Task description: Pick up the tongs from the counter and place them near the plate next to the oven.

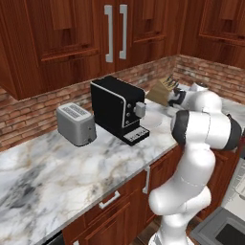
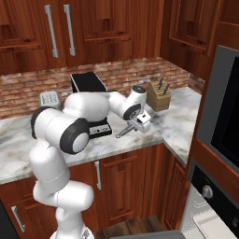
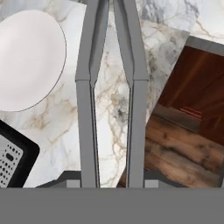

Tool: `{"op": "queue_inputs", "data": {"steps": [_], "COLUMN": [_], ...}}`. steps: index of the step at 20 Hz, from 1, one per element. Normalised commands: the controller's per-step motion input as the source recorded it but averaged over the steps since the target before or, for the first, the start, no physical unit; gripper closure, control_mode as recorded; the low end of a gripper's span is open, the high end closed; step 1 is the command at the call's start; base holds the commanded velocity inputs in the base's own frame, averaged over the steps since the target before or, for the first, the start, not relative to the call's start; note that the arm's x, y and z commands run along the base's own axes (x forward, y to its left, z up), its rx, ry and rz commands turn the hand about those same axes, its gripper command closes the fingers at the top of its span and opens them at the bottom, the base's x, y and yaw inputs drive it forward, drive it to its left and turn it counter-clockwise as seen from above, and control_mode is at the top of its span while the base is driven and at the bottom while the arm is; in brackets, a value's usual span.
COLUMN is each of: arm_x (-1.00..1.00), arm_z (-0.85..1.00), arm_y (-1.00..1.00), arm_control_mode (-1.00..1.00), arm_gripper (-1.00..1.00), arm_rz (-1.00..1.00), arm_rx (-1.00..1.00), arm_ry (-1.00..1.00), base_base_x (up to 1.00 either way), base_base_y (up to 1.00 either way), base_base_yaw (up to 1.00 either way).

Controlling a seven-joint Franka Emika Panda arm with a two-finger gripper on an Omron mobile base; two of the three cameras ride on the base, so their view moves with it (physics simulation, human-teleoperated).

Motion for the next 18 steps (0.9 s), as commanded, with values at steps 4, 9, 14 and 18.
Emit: {"op": "queue_inputs", "data": {"steps": [4, 9, 14, 18], "arm_x": [0.4, 0.41, 0.49, 0.46], "arm_z": [-0.37, -0.36, -0.32, -0.33], "arm_y": [-0.04, -0.01, 0.0, 0.0], "arm_control_mode": [-1.0, -1.0, -1.0, -1.0], "arm_gripper": [1.0, 1.0, 1.0, 1.0], "arm_rz": [-0.06, -0.04, -0.02, -0.01], "arm_rx": [0.0, 0.0, 0.01, 0.01], "arm_ry": [0.0, 0.0, 0.0, 0.0], "base_base_x": [0.0, 0.0, 0.0, 0.0], "base_base_y": [0.0, 0.0, 0.0, 0.0], "base_base_yaw": [0.0, 0.0, 0.0, 0.0]}}
